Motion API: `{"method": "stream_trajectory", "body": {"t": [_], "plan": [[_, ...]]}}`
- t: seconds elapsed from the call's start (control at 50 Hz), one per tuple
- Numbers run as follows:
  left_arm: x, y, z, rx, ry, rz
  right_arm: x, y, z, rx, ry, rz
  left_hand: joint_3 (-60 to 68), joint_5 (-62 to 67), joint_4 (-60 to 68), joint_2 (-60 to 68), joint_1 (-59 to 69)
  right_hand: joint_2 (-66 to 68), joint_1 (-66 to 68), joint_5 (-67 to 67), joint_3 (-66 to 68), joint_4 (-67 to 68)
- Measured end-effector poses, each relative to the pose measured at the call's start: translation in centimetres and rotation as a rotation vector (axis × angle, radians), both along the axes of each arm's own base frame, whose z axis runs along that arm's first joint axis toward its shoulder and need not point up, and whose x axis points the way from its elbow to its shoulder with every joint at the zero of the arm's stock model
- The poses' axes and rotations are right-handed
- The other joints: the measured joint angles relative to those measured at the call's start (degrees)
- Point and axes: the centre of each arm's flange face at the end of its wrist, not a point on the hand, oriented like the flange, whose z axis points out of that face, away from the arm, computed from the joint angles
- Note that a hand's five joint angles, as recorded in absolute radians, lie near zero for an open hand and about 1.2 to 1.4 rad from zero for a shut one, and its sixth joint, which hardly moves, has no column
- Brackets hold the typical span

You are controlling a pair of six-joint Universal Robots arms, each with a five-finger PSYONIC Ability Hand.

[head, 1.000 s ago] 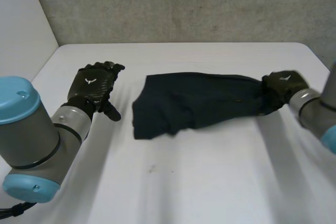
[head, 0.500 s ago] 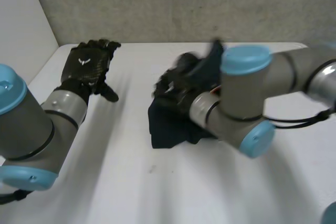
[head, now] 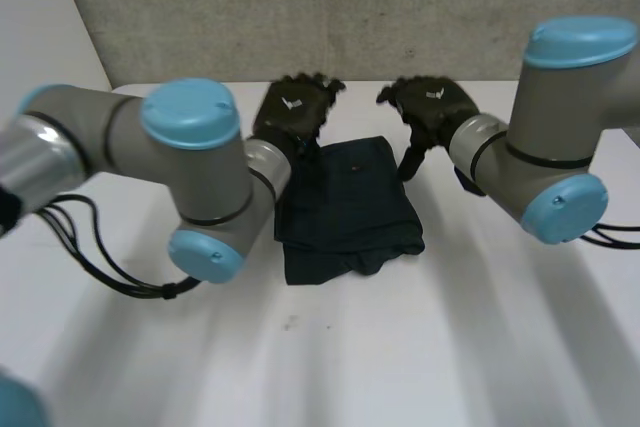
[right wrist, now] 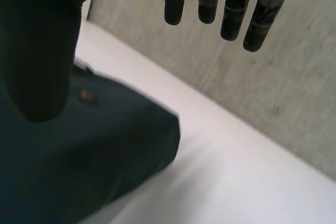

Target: Fold the shorts.

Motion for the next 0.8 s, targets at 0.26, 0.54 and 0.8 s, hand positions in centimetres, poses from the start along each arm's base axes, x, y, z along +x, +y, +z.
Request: {"method": "stream_trajectory", "body": {"t": [0.26, 0.54, 0.8], "plan": [[0.0, -1.0, -5.7, 0.167, -0.182, 0.069, 0.9, -1.7, -7.4, 0.156, 0.119, 0.027, 0.1, 0.2, 0.2, 1.0, 0.8, 0.0, 0.0, 0.0, 0.0, 0.0], [1.5, 0.6, -1.5, 0.148, -0.255, 0.079, 0.4, -0.5, -2.0, 0.000, 0.216, 0.033, 0.1, 0.2, 0.2, 1.2, 0.8, -1.7, -3.5, -0.3, 0.0, 0.0], [10.7, 5.5, 15.3, 0.015, 0.132, 0.215, -5.4, 4.2, 11.7, -0.305, -0.131, -0.242, 0.0, -0.1, 0.1, 0.8, 0.6, -1.7, -3.5, -0.3, 0.0, 0.0]]}}
